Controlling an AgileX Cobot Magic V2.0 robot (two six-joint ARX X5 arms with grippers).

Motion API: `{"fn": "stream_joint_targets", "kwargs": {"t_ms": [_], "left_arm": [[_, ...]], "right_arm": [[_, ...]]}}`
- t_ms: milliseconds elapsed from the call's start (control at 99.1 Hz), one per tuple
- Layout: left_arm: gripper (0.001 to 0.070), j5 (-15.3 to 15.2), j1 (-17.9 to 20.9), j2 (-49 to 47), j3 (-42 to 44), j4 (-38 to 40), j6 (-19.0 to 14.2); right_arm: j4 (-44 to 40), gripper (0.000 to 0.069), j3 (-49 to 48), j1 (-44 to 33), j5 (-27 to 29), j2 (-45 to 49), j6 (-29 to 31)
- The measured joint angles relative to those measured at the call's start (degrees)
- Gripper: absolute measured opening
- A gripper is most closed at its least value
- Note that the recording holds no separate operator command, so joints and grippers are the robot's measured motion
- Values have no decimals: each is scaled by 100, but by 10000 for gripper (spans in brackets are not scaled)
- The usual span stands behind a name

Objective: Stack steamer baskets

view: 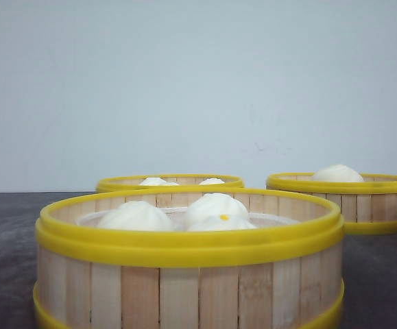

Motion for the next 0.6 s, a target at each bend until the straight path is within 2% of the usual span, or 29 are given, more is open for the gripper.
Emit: {"fn": "stream_joint_targets", "kwargs": {"t_ms": [91, 151, 323, 404, 595], "left_arm": [[14, 0, 0, 0, 0, 105, -20], [14, 26, 0, 0, 2, 223, -179], [14, 214, 0, 0, 2, 173, -1182], [14, 577, 0, 0, 2, 85, -1650], [14, 1502, 0, 0, 9, 116, -2481]], "right_arm": [[0, 7, 0, 0, 0, 0, 0], [0, 7, 0, 0, 0, 0, 0], [0, 7, 0, 0, 0, 0, 0], [0, 7, 0, 0, 0, 0, 0], [31, 7, 0, 0, 0, 0, 0]]}}
